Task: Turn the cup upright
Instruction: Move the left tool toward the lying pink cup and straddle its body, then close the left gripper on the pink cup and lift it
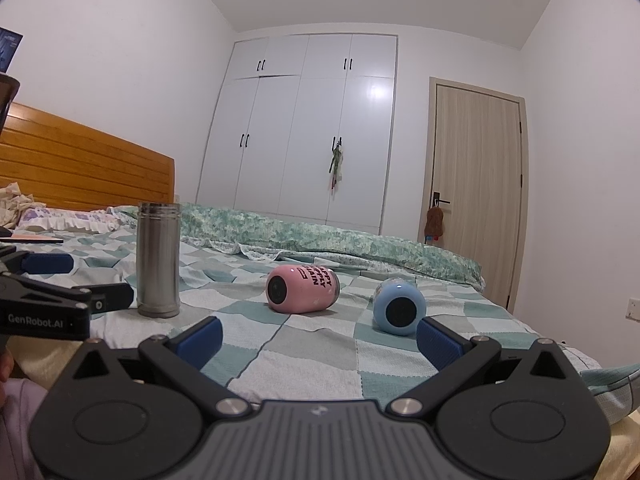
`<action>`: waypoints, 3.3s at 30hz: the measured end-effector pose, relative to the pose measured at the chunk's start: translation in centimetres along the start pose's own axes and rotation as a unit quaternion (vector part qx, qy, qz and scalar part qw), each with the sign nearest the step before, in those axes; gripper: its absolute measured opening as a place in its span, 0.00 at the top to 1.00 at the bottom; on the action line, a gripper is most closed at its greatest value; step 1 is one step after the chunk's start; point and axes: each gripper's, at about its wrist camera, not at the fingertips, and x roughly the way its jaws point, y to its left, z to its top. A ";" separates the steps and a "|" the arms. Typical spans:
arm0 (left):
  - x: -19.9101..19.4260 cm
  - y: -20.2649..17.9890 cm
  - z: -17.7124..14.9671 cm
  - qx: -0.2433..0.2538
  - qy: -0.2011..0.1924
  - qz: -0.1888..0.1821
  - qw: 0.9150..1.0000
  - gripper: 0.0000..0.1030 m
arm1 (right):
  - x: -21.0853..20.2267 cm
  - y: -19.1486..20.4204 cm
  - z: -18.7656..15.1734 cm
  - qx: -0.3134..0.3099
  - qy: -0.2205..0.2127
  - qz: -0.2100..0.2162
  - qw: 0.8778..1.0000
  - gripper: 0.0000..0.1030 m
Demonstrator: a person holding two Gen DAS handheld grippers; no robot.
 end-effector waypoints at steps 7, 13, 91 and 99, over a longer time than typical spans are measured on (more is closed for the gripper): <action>1.7 -1.4 2.0 0.018 0.035 -0.039 0.998 0.00 | 1.4 -1.5 1.0 0.024 0.028 0.007 0.999 0.00; 4.9 -3.6 5.1 0.046 0.060 -0.073 0.994 0.00 | 4.2 -3.7 3.1 0.027 0.053 0.004 0.998 0.00; 35.6 -10.0 8.6 0.174 0.344 0.022 0.923 0.15 | 33.2 -15.5 5.6 0.087 0.169 0.029 0.981 0.00; 31.3 -10.3 10.5 0.161 0.324 0.011 0.932 0.17 | 29.3 -15.1 7.3 0.104 0.159 0.038 0.981 0.00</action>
